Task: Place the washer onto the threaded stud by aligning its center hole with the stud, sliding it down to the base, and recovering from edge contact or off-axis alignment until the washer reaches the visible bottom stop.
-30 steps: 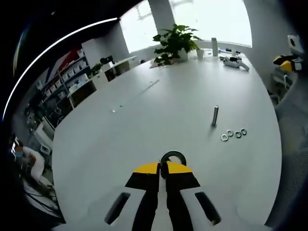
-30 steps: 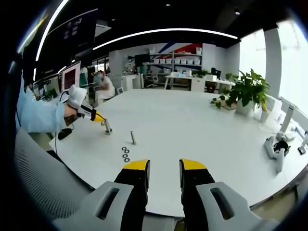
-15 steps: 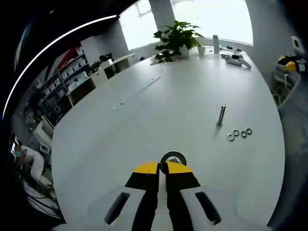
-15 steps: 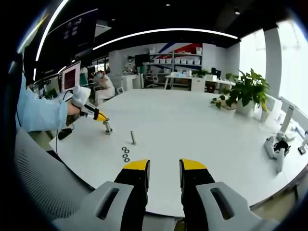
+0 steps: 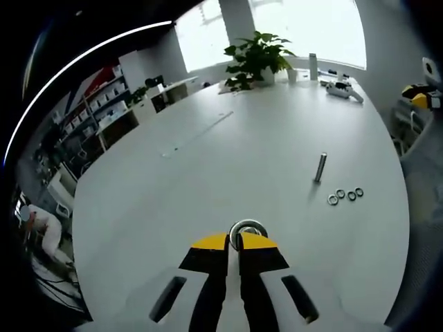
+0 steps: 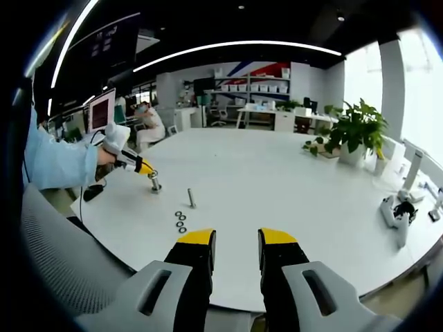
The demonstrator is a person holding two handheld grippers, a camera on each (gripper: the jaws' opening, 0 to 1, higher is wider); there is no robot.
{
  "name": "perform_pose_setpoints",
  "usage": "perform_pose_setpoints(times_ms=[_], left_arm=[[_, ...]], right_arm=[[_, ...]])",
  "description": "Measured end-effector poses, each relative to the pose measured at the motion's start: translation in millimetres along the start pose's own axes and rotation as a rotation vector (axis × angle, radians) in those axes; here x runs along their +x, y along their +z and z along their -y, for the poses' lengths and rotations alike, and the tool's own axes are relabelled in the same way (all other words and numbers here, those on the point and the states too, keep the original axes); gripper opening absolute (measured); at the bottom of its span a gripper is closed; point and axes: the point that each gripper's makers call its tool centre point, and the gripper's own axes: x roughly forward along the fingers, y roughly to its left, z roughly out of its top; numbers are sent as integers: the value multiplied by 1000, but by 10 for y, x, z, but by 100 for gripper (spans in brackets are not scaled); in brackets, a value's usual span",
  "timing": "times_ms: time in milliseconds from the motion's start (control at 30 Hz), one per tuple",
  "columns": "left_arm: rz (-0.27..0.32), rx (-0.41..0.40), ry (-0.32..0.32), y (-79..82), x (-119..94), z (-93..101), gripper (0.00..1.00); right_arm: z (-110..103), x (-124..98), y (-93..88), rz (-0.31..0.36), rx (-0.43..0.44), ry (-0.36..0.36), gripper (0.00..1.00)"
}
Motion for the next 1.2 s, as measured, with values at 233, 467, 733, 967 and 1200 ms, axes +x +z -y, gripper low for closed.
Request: perform_pose_setpoints(times_ms=[233,467,733,967,1200], left_arm=[[22,-53,27,1,9,-82,14],[24,-42,28,-3,0,-82,13],[30,-44,29,3,-4,-83,12],[24,-33,35,6,-13,-73,12],[20,-12,43,22,-124,-6,13]], right_arm=[[7,1,-6,0,0,0,27],[6,0,-6,-1,0,0,27],[6,-4,-3,-2,0,-1,27],[8,-6,2,2,1,-2,27],[10,-3,4,3,1,-2,27]])
